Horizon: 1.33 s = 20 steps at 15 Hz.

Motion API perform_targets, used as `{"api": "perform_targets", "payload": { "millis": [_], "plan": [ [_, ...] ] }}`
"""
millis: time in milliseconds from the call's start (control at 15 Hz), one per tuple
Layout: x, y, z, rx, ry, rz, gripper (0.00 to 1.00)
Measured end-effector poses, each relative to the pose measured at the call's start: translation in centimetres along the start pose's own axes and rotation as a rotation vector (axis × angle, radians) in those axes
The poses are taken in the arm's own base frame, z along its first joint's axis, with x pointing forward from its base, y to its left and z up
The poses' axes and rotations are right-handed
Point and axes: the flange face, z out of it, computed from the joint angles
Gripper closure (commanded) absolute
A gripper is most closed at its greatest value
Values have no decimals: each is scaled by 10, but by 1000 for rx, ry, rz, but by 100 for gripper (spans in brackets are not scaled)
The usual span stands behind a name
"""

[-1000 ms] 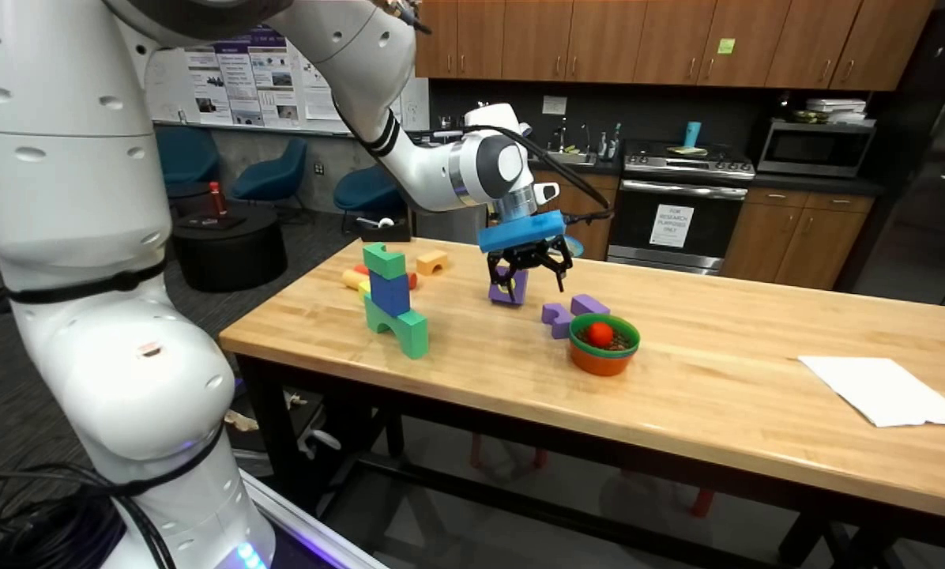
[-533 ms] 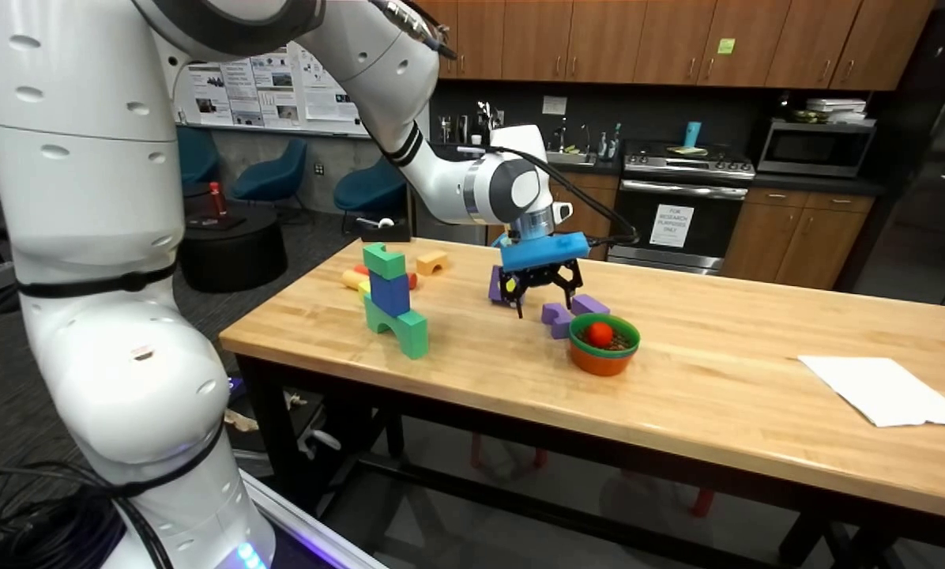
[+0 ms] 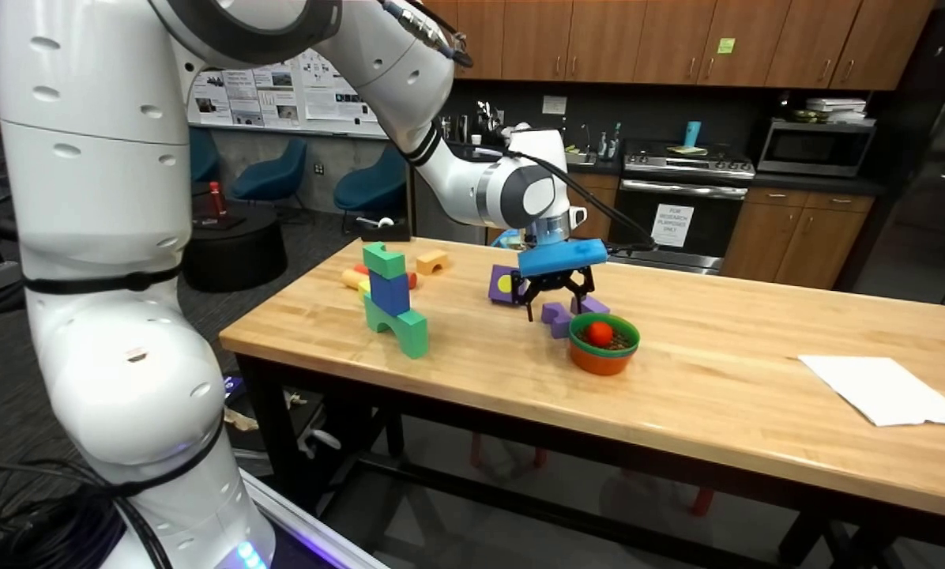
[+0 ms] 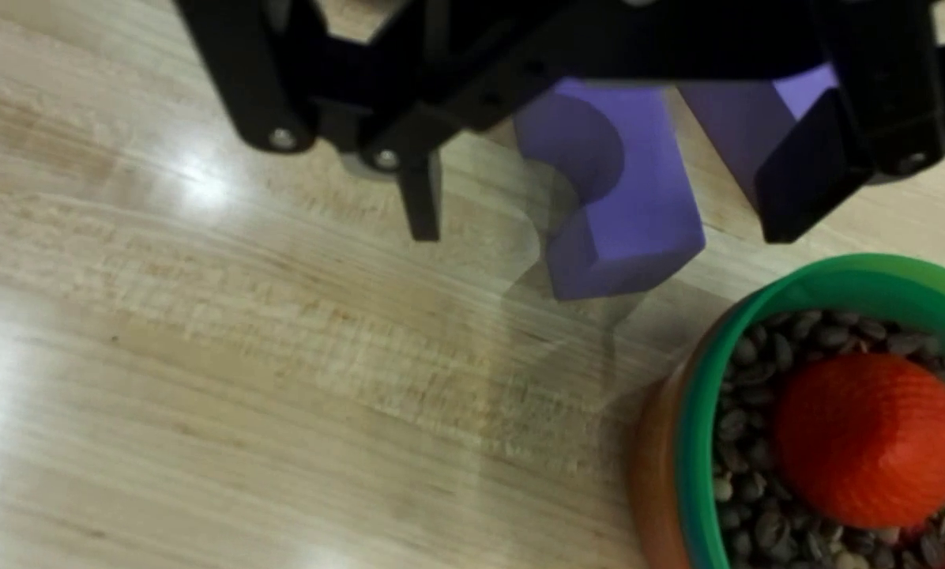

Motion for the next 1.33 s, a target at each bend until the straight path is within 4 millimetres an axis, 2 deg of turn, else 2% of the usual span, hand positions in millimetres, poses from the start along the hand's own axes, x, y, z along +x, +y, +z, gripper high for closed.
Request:
{"api": "perform_targets", "payload": {
  "millis": [467, 800, 1333],
  "plan": [
    [11, 5, -4, 11, 29, -4, 0],
    [12, 6, -3, 15, 25, -4, 0],
    [27, -6, -4, 17, 40, -47, 0]
  ]
}}
